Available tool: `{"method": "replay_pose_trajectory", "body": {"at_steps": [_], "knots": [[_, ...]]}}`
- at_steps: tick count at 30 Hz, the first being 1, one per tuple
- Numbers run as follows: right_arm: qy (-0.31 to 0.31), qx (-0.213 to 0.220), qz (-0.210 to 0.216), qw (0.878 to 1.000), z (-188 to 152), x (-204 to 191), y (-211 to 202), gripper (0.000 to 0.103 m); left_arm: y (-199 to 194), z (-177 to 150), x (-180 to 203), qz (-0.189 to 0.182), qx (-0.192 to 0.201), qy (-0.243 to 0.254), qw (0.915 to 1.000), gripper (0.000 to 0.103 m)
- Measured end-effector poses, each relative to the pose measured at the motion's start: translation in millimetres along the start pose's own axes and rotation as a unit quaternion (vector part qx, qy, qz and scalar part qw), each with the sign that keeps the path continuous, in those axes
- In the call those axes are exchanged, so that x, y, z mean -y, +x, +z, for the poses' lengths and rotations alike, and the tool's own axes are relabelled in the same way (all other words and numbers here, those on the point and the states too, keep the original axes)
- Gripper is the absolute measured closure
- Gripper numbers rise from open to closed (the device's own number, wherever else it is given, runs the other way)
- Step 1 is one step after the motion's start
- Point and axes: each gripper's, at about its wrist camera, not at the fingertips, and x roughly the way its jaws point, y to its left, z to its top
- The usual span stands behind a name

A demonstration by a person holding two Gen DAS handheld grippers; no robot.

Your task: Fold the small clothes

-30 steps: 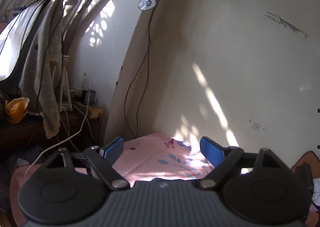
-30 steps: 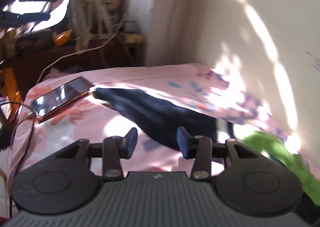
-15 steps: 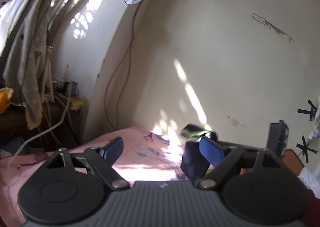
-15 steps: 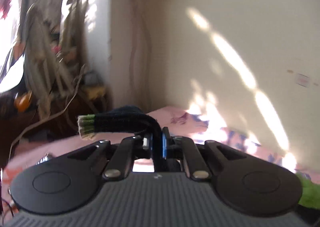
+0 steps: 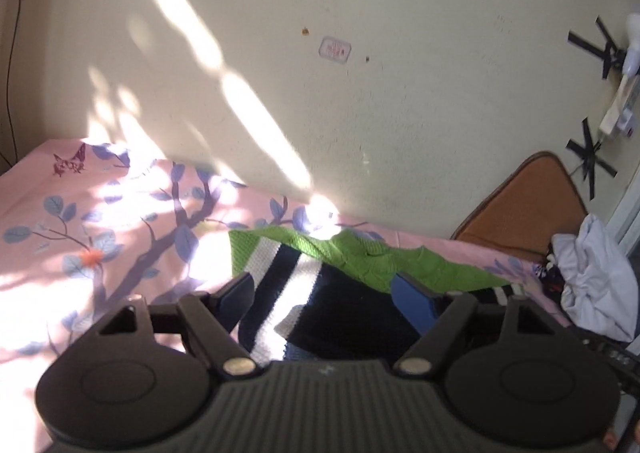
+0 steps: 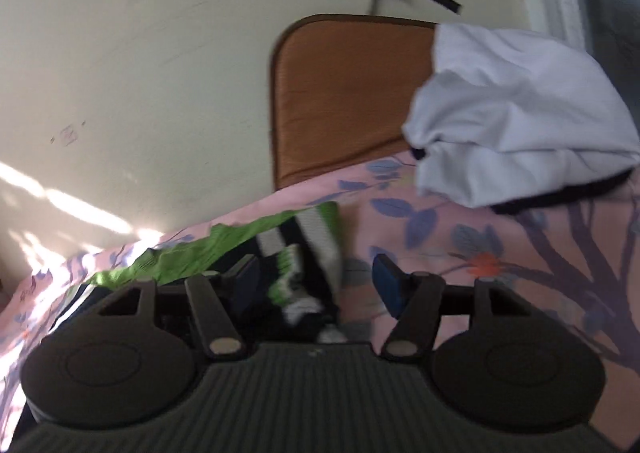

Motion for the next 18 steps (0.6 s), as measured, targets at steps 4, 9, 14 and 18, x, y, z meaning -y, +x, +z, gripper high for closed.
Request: {"method": "replay_pose_trajectory", "body": {"at_steps": [4,9,14,18], "knots": [[-0.009,0.003,0.016,1.000,5.2,5.6,-0.8,0.037,34.5,-8.3,8.8,0.083,-0.001,0.028,0.9961,0.031],[-0.049,-0.027,0.063,0.996,2.0,-21.5,21.9,0.038,59.7,-10.7,-7.2,0.109,-0.027,0.007,0.9936,0.032],[-0.125,-0.110,0.072,0.983,-3.5,-50.5,75.1,0.094,71.1,-21.0,4.5,0.118,-0.028,0.051,0.9913,0.077],[-0.099,-0.012,0.067,0.993,6.6,-48.1,58.0,0.100,58.8,-18.4,0.4,0.146,0.026,0.038,0.9882,0.093]]}}
